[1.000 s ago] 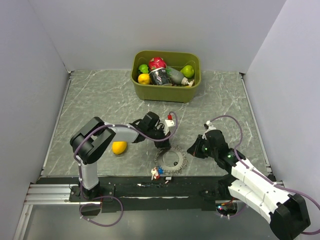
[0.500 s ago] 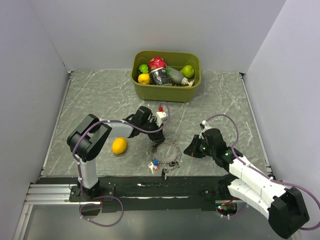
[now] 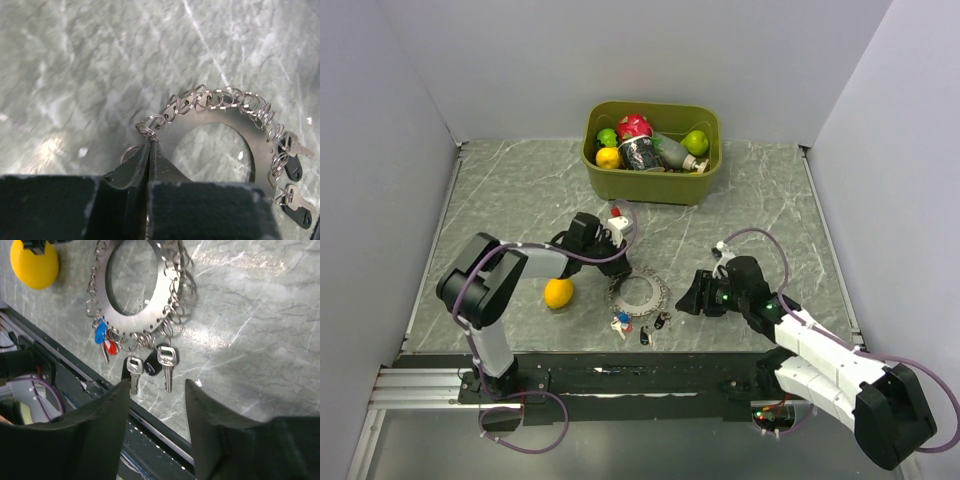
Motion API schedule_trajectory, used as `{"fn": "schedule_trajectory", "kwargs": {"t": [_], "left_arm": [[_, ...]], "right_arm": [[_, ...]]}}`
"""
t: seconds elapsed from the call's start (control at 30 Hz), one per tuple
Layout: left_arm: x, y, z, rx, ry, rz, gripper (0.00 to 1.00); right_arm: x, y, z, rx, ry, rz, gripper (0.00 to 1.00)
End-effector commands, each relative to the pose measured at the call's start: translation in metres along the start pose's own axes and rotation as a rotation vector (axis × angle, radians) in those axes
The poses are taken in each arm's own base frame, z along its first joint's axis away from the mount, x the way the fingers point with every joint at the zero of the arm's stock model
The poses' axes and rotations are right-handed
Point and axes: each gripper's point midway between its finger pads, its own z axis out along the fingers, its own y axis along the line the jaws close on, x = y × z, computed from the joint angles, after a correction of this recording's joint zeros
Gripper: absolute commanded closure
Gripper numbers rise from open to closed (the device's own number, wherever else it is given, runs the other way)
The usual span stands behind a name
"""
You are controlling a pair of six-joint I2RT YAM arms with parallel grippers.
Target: Put the keys on the keyring
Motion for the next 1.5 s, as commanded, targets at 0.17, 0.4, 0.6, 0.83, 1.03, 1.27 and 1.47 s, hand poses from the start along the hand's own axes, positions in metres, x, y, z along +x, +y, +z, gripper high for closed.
{"fn": "schedule_trajectory", "kwargs": {"t": [0.17, 0.4, 0.6, 0.83, 1.03, 1.27, 1.47], "left_arm": [[-0.045, -0.034, -0.047, 0.034, -0.214, 0.102, 0.78], [-0.063, -0.066, -0.076, 0.116, -0.301, 0.133, 0.68], [-0.074, -0.093, -0.098, 0.199, -0.406, 0.149, 0.62], [-0.094, -0.105, -0.135, 0.145, -0.572, 0.204, 0.25], [-0.106, -0.104, -0.150, 0.092, -0.626, 0.187, 0.04], [-0.136, -0.103, -0.159, 0.072, -0.644, 0.028, 0.04], [-0.172, -0.067, -0.196, -0.173, -0.818, -0.181, 0.04]], "right_arm": [[-0.007, 0.018, 0.006, -0.109, -0.013, -0.074, 0.30], [-0.011, 0.024, 0.008, -0.130, -0.021, -0.121, 0.23], [-0.012, 0.023, 0.016, -0.124, -0.010, -0.124, 0.24], [-0.014, 0.030, 0.019, -0.147, -0.001, -0.159, 0.24], [-0.017, 0.040, 0.017, -0.171, -0.017, -0.220, 0.20], [-0.016, 0.044, 0.016, -0.166, -0.023, -0.257, 0.17], [-0.021, 0.042, 0.012, -0.141, -0.077, -0.264, 0.14]]}}
